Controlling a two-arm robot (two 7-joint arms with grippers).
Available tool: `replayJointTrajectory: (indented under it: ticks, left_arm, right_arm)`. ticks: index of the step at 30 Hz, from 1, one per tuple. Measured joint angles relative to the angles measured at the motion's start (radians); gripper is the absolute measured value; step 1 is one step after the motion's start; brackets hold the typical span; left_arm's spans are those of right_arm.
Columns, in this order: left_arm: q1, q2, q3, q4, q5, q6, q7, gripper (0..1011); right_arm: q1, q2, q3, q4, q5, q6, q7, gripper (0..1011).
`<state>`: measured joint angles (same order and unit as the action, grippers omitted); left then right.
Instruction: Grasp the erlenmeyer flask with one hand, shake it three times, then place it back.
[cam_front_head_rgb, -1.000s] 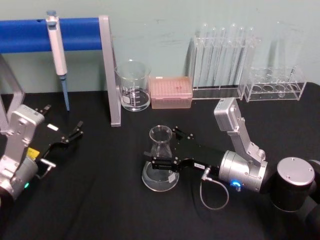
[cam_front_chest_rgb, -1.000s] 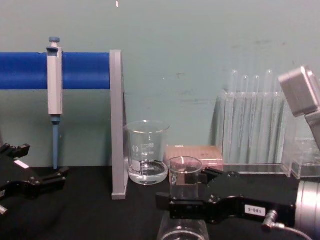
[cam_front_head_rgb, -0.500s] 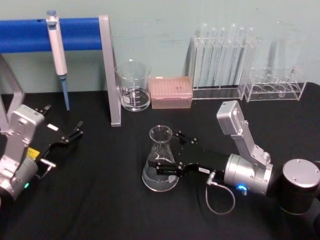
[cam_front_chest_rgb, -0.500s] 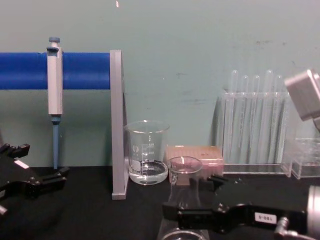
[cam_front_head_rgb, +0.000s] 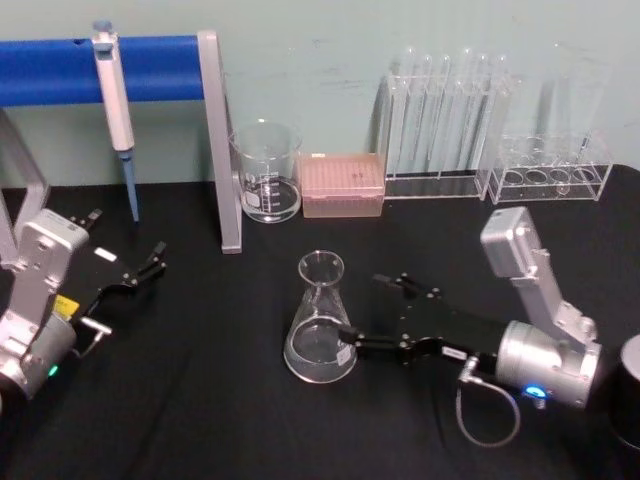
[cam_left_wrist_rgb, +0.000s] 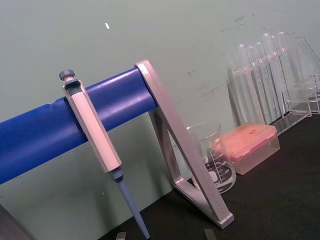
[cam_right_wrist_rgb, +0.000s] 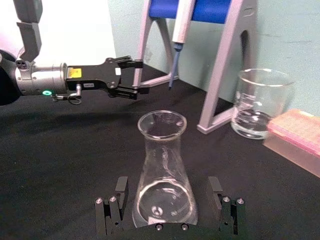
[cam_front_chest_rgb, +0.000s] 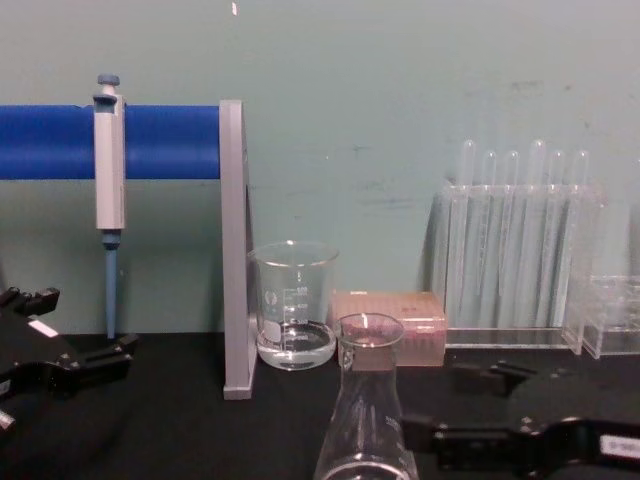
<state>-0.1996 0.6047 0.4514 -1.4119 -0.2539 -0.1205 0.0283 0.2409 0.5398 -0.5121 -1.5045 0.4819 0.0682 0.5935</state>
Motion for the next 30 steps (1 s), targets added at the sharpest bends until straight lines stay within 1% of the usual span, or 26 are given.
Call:
replayJointTrajectory:
  ticks: [3,6,7,8,9,10,11,12,13,15,16,18,19,20,21,24,26,27,30]
  left_arm:
    - [0.0,0.0,0.0,0.0,0.0,0.0,0.0,1001]
    - [0.0,0.0,0.0,0.0,0.0,0.0,0.0,1001]
    - [0.0,0.0,0.0,0.0,0.0,0.0,0.0,1001]
    - [0.0,0.0,0.0,0.0,0.0,0.0,0.0,1001]
    - [0.0,0.0,0.0,0.0,0.0,0.0,0.0,1001]
    - [0.0,0.0,0.0,0.0,0.0,0.0,0.0,1001]
    - [0.0,0.0,0.0,0.0,0.0,0.0,0.0,1001]
    - [0.0,0.0,0.0,0.0,0.0,0.0,0.0,1001]
    - [0.0,0.0,0.0,0.0,0.0,0.0,0.0,1001]
    - [0.0,0.0,0.0,0.0,0.0,0.0,0.0,1001]
    - [0.0,0.0,0.0,0.0,0.0,0.0,0.0,1001]
    - [0.0,0.0,0.0,0.0,0.0,0.0,0.0,1001]
    - [0.0,0.0,0.0,0.0,0.0,0.0,0.0,1001]
    - [0.0,0.0,0.0,0.0,0.0,0.0,0.0,1001]
    - [0.0,0.0,0.0,0.0,0.0,0.0,0.0,1001]
    - [0.0,0.0,0.0,0.0,0.0,0.0,0.0,1001]
    - [0.0,0.0,0.0,0.0,0.0,0.0,0.0,1001]
    - [0.0,0.0,0.0,0.0,0.0,0.0,0.0,1001]
    - [0.0,0.0,0.0,0.0,0.0,0.0,0.0,1001]
  right_arm:
    - [-0.024,0.023,0.024,-0.035,0.01,0.008,-0.023,1003]
    - [-0.043,0.036,0.048,-0.06,0.018,0.009,-0.046,1002]
    - [-0.054,0.042,0.067,-0.074,0.022,0.006,-0.064,1002]
    - [-0.059,0.044,0.077,-0.081,0.024,0.002,-0.074,1003]
    - [-0.071,0.046,0.1,-0.093,0.028,-0.012,-0.094,1003]
    - [-0.077,0.045,0.111,-0.099,0.029,-0.022,-0.105,1002]
    - [-0.091,0.04,0.136,-0.111,0.03,-0.046,-0.135,1002]
    - [-0.091,0.04,0.136,-0.111,0.03,-0.046,-0.135,1002]
    - [-0.107,0.03,0.162,-0.121,0.028,-0.075,-0.168,1002]
    - [-0.12,0.018,0.183,-0.129,0.021,-0.102,-0.198,1003]
    - [-0.133,0.001,0.206,-0.136,0.01,-0.13,-0.231,1002]
    - [-0.142,-0.015,0.221,-0.139,-0.003,-0.153,-0.263,1003]
    - [-0.147,-0.031,0.234,-0.14,-0.017,-0.167,-0.293,1002]
    - [-0.149,-0.038,0.238,-0.14,-0.025,-0.171,-0.305,1002]
    - [-0.151,-0.054,0.244,-0.139,-0.041,-0.178,-0.334,1002]
    - [-0.151,-0.079,0.252,-0.131,-0.065,-0.179,-0.376,1002]
    - [-0.149,-0.104,0.256,-0.119,-0.085,-0.174,-0.413,1002]
    - [-0.146,-0.123,0.258,-0.106,-0.099,-0.165,-0.439,1002]
    - [-0.139,-0.149,0.259,-0.08,-0.115,-0.152,-0.469,1002]
